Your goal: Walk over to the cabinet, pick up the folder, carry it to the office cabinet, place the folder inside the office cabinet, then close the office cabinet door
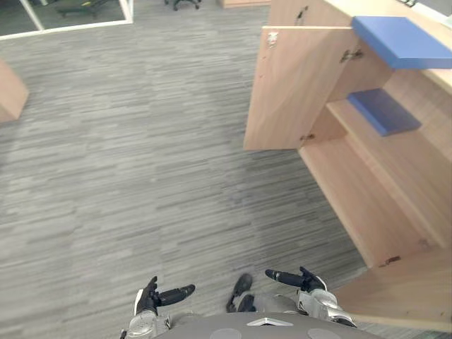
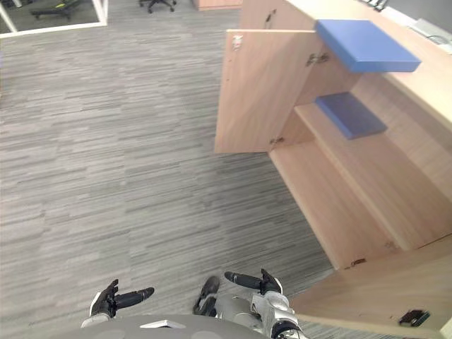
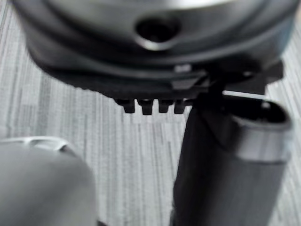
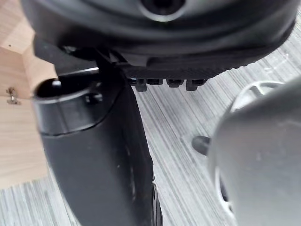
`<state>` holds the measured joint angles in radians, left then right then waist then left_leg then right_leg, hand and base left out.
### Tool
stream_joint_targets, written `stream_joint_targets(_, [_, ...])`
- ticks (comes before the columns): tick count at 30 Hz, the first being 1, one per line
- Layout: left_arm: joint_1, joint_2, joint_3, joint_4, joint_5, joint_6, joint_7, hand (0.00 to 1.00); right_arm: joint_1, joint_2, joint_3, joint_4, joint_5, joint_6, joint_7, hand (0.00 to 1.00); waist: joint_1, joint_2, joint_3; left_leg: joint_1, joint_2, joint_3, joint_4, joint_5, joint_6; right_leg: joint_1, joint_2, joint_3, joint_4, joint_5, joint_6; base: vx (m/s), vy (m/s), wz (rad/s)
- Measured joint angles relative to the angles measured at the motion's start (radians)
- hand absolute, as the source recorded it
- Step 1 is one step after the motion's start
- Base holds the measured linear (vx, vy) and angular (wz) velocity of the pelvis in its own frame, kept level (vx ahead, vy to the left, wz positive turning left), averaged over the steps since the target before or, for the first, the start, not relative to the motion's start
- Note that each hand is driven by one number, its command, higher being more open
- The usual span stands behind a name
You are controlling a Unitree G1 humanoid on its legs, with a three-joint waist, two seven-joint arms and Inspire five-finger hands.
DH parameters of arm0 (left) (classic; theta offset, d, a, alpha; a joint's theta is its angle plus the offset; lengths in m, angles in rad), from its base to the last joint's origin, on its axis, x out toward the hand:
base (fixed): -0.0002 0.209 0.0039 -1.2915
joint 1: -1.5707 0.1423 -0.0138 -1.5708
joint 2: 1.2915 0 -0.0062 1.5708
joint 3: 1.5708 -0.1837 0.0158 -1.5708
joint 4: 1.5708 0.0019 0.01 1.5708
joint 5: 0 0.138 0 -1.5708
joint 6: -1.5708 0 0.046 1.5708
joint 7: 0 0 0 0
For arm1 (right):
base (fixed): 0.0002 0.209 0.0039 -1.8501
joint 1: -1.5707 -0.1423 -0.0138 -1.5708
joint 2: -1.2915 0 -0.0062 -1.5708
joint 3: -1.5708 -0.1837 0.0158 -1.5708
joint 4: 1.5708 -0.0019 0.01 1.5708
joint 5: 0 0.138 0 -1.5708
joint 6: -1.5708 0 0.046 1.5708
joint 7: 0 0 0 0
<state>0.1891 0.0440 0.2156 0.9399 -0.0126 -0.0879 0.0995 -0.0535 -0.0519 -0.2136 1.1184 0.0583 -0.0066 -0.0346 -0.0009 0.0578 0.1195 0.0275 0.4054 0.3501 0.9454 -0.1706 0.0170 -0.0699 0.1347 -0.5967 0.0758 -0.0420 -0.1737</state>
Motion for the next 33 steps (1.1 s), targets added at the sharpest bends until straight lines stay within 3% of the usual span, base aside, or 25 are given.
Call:
stream_joint_targets(1, [0.014, -0.010, 0.015, -0.013, -0.035, 0.003, 0.000, 1.00, -0.001, 0.002, 0.021, 0.008, 0.007, 0.000, -0.007, 1.00, 0.016, 0.013, -0.001, -0.071, 0.077, -0.030, 0.222, 0.015, 0.006, 0.066, 0.064, 0.054, -0.022, -0.015, -0.013, 0.48, -0.234, -1.04])
stream_joint_targets(3, [0.014, -0.005, 0.018, -0.015, -0.051, 0.004, -0.001, 1.00, -0.001, 0.025, 0.029, 0.009, 0.009, 0.000, -0.011, 1.00, 0.033, -0.004, -0.008, -0.138, 0.073, -0.049, 0.316, 0.007, -0.008, 0.122, 0.080, 0.117, -0.043, -0.022, -0.010, 0.36, -0.128, -1.07])
stream_joint_targets(5, [0.013, 0.003, 0.016, -0.017, -0.057, 0.001, 0.003, 1.00, -0.006, 0.035, 0.026, 0.025, 0.029, -0.002, -0.013, 1.00, 0.033, -0.018, -0.011, -0.216, 0.050, -0.047, 0.297, -0.016, -0.029, 0.169, 0.077, 0.178, -0.064, -0.023, -0.008, 0.33, -0.070, -0.92])
stream_joint_targets(7, [0.009, -0.006, 0.018, -0.018, -0.061, -0.002, 0.007, 1.00, -0.020, 0.041, 0.025, 0.043, 0.034, 0.001, -0.013, 1.00, 0.046, -0.019, -0.005, -0.270, 0.017, -0.055, 0.158, -0.051, -0.043, 0.196, 0.072, 0.242, -0.073, -0.025, -0.004, 0.18, 0.034, -0.94])
stream_joint_targets(9, [0.004, -0.016, 0.019, -0.027, -0.065, -0.014, 0.011, 1.00, -0.020, 0.040, 0.008, 0.043, 0.037, -0.001, -0.014, 1.00, 0.051, -0.017, 0.018, -0.301, -0.096, -0.142, -0.147, -0.070, -0.064, 0.250, 0.058, 0.314, -0.106, -0.027, -0.001, 0.20, 0.123, -0.82])
stream_joint_targets(10, [0.006, -0.018, 0.019, -0.027, -0.065, -0.017, 0.013, 1.00, -0.018, 0.039, 0.008, 0.042, 0.037, -0.002, -0.014, 1.00, 0.051, -0.018, 0.019, -0.301, -0.129, -0.172, -0.244, -0.068, -0.067, 0.260, 0.053, 0.332, -0.114, -0.030, 0.003, 0.13, 0.150, -0.72])
stream_joint_targets(12, [0.008, -0.029, 0.036, -0.025, -0.074, -0.020, 0.024, 1.00, -0.001, 0.038, 0.014, 0.014, 0.037, -0.005, -0.015, 1.00, 0.050, -0.021, 0.030, -0.301, -0.230, -0.270, -0.562, 0.004, -0.081, 0.293, 0.033, 0.400, -0.132, -0.052, 0.028, 0.14, 0.171, -0.74])
stream_joint_targets(14, [0.016, -0.036, 0.038, -0.027, -0.100, -0.023, 0.029, 1.00, 0.013, 0.038, 0.028, -0.014, 0.036, -0.006, -0.014, 1.00, 0.052, -0.019, 0.037, -0.300, -0.271, -0.297, -0.719, 0.087, -0.081, 0.310, 0.020, 0.445, -0.121, -0.085, 0.051, 0.15, 0.206, -0.67])
stream_joint_targets(19, [0.019, -0.051, 0.066, -0.027, -0.105, -0.022, 0.028, 1.00, 0.041, 0.039, 0.026, -0.037, 0.033, -0.006, -0.012, 1.00, 0.071, -0.018, 0.028, -0.295, -0.296, -0.271, -0.695, 0.210, -0.062, 0.367, -0.027, 0.553, -0.092, -0.130, 0.105, 0.32, 0.246, -0.73])
stream_joint_targets(21, [0.014, -0.037, 0.071, -0.026, -0.102, -0.019, 0.026, 1.00, 0.045, 0.050, 0.008, -0.036, 0.031, 0.000, -0.008, 1.00, 0.077, -0.039, 0.012, -0.267, -0.335, -0.204, -0.715, 0.246, -0.034, 0.345, -0.100, 0.577, -0.057, -0.159, 0.159, 0.35, 0.212, -0.61])
stream_joint_targets(22, [0.006, -0.040, 0.072, -0.025, -0.102, -0.021, 0.033, 1.00, 0.047, 0.051, -0.007, -0.033, 0.027, 0.004, 0.003, 1.00, 0.081, -0.036, 0.011, -0.253, -0.341, -0.162, -0.723, 0.223, 0.002, 0.304, -0.127, 0.577, 0.017, -0.175, 0.205, 0.38, 0.242, -0.58])
stream_joint_targets(23, [0.005, -0.040, 0.072, -0.024, -0.103, -0.021, 0.033, 1.00, 0.044, 0.053, -0.019, -0.033, 0.027, 0.005, 0.010, 1.00, 0.082, -0.036, 0.011, -0.242, -0.343, -0.140, -0.723, 0.213, 0.013, 0.282, -0.143, 0.572, 0.070, -0.187, 0.223, 0.52, 0.386, -1.38])
stream_joint_targets(24, [0.009, -0.048, 0.073, -0.022, -0.102, -0.020, 0.036, 1.00, 0.040, 0.067, -0.076, -0.033, 0.026, 0.007, 0.028, 1.00, 0.083, -0.036, -0.007, -0.120, -0.401, -0.053, -0.775, 0.151, 0.029, 0.173, -0.251, 0.499, 0.391, -0.216, 0.218, 0.57, 0.546, -1.37])
stream_joint_targets(25, [0.003, -0.039, 0.030, 0.012, -0.099, -0.023, 0.032, 1.00, 0.042, 0.047, -0.106, -0.034, 0.027, 0.005, 0.026, 1.00, 0.069, -0.037, -0.048, -0.027, -0.479, -0.018, -0.843, 0.111, 0.057, 0.050, -0.402, 0.390, 0.720, -0.166, 0.136, 0.67, 0.649, -1.22])
stream_joint_targets(26, [-0.007, -0.041, 0.015, 0.014, -0.097, -0.025, 0.028, 1.00, 0.044, 0.028, -0.109, -0.031, 0.026, 0.002, 0.025, 1.00, 0.050, -0.026, -0.065, 0.007, -0.501, -0.008, -0.845, 0.100, 0.086, 0.021, -0.476, 0.331, 0.833, -0.104, 0.100, 0.42, 0.442, -0.32])
stream_joint_targets(28, [-0.020, -0.043, -0.002, 0.025, -0.095, -0.026, 0.026, 1.00, 0.040, 0.027, -0.109, -0.031, 0.026, -0.001, 0.026, 1.00, 0.043, -0.024, -0.066, 0.047, -0.502, -0.008, -0.844, 0.095, 0.095, 0.018, -0.530, 0.273, 0.898, -0.099, 0.104, 0.25, 0.195, -0.03])
stream_joint_targets(29, [-0.032, -0.042, -0.006, 0.031, -0.095, -0.025, 0.023, 1.00, 0.039, 0.034, -0.111, -0.037, 0.026, -0.002, 0.024, 1.00, 0.034, -0.037, -0.059, 0.082, -0.501, -0.013, -0.860, 0.088, 0.103, 0.011, -0.569, 0.221, 0.936, -0.104, 0.107, 0.20, 0.112, -0.05])
stream_joint_targets(31, [-0.041, -0.041, -0.006, 0.034, -0.097, -0.021, 0.023, 1.00, 0.034, 0.049, -0.113, -0.042, 0.026, -0.012, 0.025, 1.00, 0.030, -0.032, -0.048, 0.123, -0.482, 0.001, -0.899, 0.048, 0.082, -0.042, -0.566, 0.185, 0.951, -0.146, 0.129, 0.13, 0.045, -0.42])
stream_joint_targets(32, [-0.050, -0.034, -0.013, 0.037, -0.096, -0.019, 0.023, 1.00, 0.011, 0.057, -0.113, -0.041, 0.026, -0.023, 0.025, 1.00, 0.022, -0.040, -0.027, 0.154, -0.457, 0.027, -0.901, 0.045, 0.078, -0.054, -0.551, 0.121, 0.876, -0.193, 0.162, 0.11, -0.040, -0.75])
stream_joint_targets(33, [-0.062, -0.026, -0.036, 0.060, -0.095, -0.021, 0.022, 1.00, -0.001, 0.055, -0.112, -0.032, 0.026, -0.024, 0.023, 1.00, 0.019, -0.029, -0.009, 0.171, -0.427, 0.046, -0.897, 0.036, 0.065, -0.051, -0.524, 0.015, 0.750, -0.213, 0.174, 0.07, -0.068, -0.64])
